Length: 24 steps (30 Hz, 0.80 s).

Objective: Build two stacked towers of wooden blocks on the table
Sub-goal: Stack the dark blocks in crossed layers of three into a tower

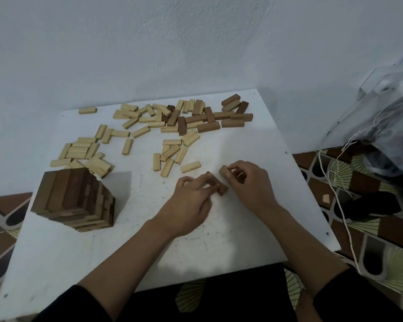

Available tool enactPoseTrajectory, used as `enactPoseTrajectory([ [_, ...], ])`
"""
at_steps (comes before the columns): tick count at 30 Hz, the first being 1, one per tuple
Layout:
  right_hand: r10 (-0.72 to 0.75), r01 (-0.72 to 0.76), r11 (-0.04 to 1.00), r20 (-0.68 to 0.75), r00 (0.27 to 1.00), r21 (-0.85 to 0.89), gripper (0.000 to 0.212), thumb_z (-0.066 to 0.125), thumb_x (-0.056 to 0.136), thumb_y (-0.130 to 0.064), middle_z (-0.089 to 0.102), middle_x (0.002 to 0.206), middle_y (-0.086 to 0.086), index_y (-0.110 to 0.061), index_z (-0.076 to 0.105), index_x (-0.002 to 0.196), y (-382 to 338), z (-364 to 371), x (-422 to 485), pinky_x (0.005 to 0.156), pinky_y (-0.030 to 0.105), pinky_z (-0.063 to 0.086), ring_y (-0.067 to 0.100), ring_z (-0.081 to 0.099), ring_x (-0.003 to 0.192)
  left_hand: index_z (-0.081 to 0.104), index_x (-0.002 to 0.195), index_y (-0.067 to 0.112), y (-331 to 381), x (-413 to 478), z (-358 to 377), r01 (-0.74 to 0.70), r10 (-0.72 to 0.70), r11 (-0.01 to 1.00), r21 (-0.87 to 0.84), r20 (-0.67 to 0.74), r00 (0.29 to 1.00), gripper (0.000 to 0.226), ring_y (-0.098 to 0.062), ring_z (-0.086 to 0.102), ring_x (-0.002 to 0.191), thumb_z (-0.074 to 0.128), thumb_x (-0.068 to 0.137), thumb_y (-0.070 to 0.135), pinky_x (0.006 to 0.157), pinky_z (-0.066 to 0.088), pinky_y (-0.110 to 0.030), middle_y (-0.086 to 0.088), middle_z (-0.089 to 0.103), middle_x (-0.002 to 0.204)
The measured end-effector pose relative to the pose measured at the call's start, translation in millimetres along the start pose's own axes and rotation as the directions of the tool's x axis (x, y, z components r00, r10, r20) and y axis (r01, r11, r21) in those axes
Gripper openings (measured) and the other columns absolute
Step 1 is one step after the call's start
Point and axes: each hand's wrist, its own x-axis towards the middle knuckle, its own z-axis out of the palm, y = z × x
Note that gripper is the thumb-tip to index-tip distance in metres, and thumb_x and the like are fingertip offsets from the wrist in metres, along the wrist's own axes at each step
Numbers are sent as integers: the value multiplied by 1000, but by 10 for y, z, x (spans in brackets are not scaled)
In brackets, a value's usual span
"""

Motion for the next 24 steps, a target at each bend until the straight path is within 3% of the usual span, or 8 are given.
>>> enactPoseTrajectory([
  [4,-39,42,998,52,998,-48,23,71,92,-36,67,78,-1,-15,77,85,-188,92,-196,64,32,53,11,60,67,72,117,20,-134,-301,-32,55,-58,998,-43,-85,995,34,-5,42,140,60,91,3,98,37,-37,9,60,130],
  [7,-54,60,993,63,997,-102,24,69,92,-37,67,74,-2,-17,80,84,-332,219,-280,59,23,45,9,57,64,75,116,16,-214,-470,-41,90,-102,992,-89,-146,984,23,-8,49,137,65,95,13,99,48,-45,6,65,127],
  [12,-57,59,994,26,998,-90,24,67,94,-33,68,77,-1,-15,77,82,-472,412,-282,58,12,36,9,56,63,76,107,15,-168,-580,-121,111,-138,984,-141,-202,970,23,2,50,131,77,90,29,105,44,-18,5,69,117],
  [15,-59,61,997,45,997,-52,22,69,94,-31,70,77,-1,-13,76,82,-539,470,-217,64,26,51,11,60,67,67,124,21,-230,-575,-143,150,-167,983,-108,-175,970,35,-6,54,126,71,94,37,99,51,-32,8,62,126],
  [18,-69,72,997,91,993,-32,19,72,91,-29,72,75,-1,-13,78,82,-574,480,-122,69,35,57,12,64,66,59,139,27,-278,-549,-157,171,-197,972,-161,-166,966,40,-11,55,117,64,99,31,92,53,-36,6,55,127],
  [21,-72,74,997,77,994,-22,17,73,89,-27,74,75,-2,-13,79,82,-561,464,-9,70,38,58,13,66,66,66,132,23,-325,-526,-134,144,-172,978,-151,-192,966,33,-17,54,114,64,99,25,89,52,-40,2,52,124],
  [24,-91,89,995,-31,995,-46,15,68,91,-24,72,79,-1,-13,76,84,-514,431,173,70,40,57,14,64,69,70,120,16,-366,-523,-98,132,-163,979,-153,-209,964,24,-19,53,114,66,98,23,88,50,-43,1,51,122],
])
